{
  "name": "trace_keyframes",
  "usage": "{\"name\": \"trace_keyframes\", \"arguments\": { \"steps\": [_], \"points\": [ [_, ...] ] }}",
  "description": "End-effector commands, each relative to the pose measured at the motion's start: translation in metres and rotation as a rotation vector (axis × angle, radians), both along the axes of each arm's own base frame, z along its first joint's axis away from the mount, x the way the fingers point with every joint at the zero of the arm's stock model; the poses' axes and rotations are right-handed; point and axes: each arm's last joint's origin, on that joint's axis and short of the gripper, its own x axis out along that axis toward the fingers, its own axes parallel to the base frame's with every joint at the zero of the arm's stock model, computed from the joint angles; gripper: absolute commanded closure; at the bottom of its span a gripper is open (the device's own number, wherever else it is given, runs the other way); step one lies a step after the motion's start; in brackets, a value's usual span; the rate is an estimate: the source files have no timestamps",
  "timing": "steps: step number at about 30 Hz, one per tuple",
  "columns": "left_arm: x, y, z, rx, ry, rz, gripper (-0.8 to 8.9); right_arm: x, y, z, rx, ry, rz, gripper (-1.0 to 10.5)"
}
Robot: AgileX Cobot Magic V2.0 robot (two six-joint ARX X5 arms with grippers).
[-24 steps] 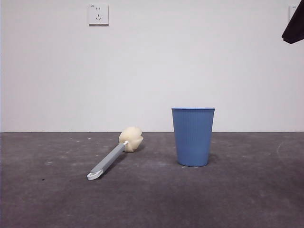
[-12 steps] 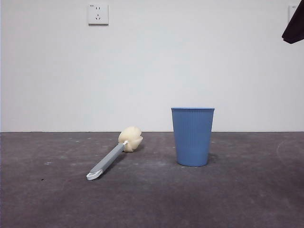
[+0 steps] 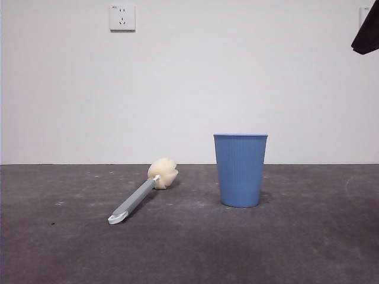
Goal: Pick up the cup brush,pick up the cup,insert the brush into the cup,clean the cup,put the cup brush back,put the cup back to the fixed position on the table
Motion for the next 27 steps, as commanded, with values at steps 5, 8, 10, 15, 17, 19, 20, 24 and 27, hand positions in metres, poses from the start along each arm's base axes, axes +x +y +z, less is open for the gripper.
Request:
{"name": "trace_keyframes", "arguments": {
  "steps": [5,8,10,15,17,19,20,24,27],
  "points": [
    [0.001,0.000,-0.004,-0.007,0.008,0.005,8.17,-0.001,-0.005,-0.001,-0.015,-0.045,-0.013,9.5],
    [0.001,0.000,-0.004,-0.006,0.008,0.005,8.17,0.000,-0.015,0.005,-0.034,-0.188,-0.048,9.5],
    [0.001,0.000,-0.004,-0.006,0.008,0.005,8.17,0.001,-0.020,0.010,0.011,-0.311,-0.082,9.5],
    [0.001,0.000,-0.004,-0.006,0.008,0.005,8.17,-0.001,-0.038,-0.007,0.089,-0.569,-0.240,9.5],
    [0.001,0.000,-0.004,-0.006,0.008,0.005,8.17,0.000,-0.043,-0.025,0.093,-0.620,-0.293,9.5],
    [0.001,0.000,-0.004,-0.007,0.008,0.005,8.17,0.001,-0.049,-0.045,0.094,-0.638,-0.373,9.5],
    [0.001,0.000,-0.004,-0.007,0.008,0.005,8.17,0.001,-0.051,-0.057,0.098,-0.638,-0.421,9.5],
    [0.001,0.000,-0.004,-0.006,0.008,0.005,8.17,0.000,-0.059,-0.094,0.116,-0.601,-0.575,9.5],
    [0.001,0.000,-0.004,-0.006,0.008,0.005,8.17,-0.003,-0.061,-0.109,0.095,-0.597,-0.607,9.5]
  ]
}}
